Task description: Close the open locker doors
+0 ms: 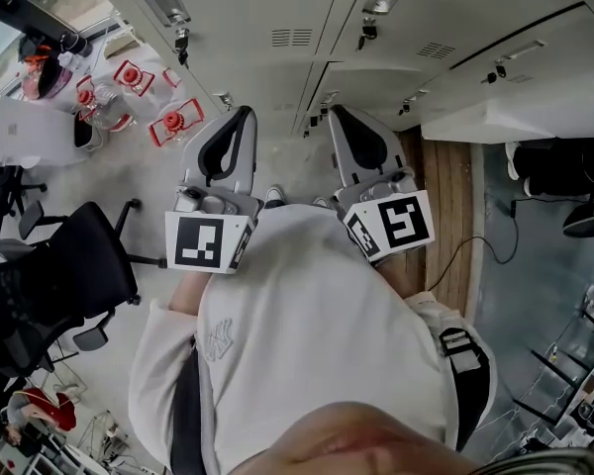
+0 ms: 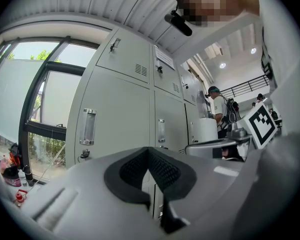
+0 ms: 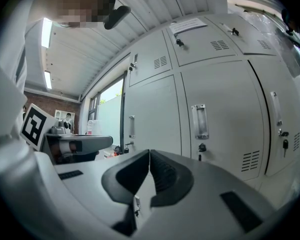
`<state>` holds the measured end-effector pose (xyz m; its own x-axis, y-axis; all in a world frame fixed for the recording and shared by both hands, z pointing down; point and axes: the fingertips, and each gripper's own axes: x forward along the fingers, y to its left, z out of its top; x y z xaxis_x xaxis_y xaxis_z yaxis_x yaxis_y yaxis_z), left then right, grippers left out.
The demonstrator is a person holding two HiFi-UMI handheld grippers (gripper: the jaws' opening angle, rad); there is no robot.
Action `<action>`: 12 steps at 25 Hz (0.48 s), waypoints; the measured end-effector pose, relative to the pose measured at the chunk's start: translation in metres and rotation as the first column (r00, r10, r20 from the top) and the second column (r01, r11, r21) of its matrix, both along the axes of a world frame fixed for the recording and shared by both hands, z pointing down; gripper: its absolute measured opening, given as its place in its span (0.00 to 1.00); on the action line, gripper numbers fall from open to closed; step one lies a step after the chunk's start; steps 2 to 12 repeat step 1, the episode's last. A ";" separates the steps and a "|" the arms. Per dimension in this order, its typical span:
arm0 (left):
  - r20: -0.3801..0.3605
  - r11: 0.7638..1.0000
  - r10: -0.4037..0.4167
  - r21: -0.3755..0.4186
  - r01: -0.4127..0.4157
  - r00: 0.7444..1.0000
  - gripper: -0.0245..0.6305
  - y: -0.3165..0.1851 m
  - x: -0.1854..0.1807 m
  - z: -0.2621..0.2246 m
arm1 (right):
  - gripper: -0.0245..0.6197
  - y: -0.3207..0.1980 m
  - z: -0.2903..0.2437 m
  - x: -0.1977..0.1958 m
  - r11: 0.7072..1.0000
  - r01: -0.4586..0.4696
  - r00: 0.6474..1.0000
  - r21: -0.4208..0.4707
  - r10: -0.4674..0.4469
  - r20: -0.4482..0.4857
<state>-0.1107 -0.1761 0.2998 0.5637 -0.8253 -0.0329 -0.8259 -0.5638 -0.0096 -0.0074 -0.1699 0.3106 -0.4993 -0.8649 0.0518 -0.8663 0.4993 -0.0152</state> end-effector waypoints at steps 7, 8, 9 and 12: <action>0.000 1.000 0.001 0.000 -0.001 1.000 0.04 0.000 -0.001 0.000 | 0.06 0.000 0.000 -0.001 1.000 0.001 1.000 0.000 -0.001 0.000; 0.000 1.000 0.001 0.000 -0.001 1.000 0.04 0.000 -0.001 0.000 | 0.06 0.000 0.000 -0.001 1.000 0.001 1.000 0.000 -0.001 0.000; 0.000 1.000 0.001 0.000 -0.001 1.000 0.04 0.000 -0.001 0.000 | 0.06 0.000 0.000 -0.001 1.000 0.001 1.000 0.000 -0.001 0.000; 0.000 1.000 0.001 0.000 -0.001 1.000 0.04 0.000 -0.001 0.000 | 0.06 0.000 0.000 -0.001 1.000 0.001 1.000 0.000 -0.001 0.000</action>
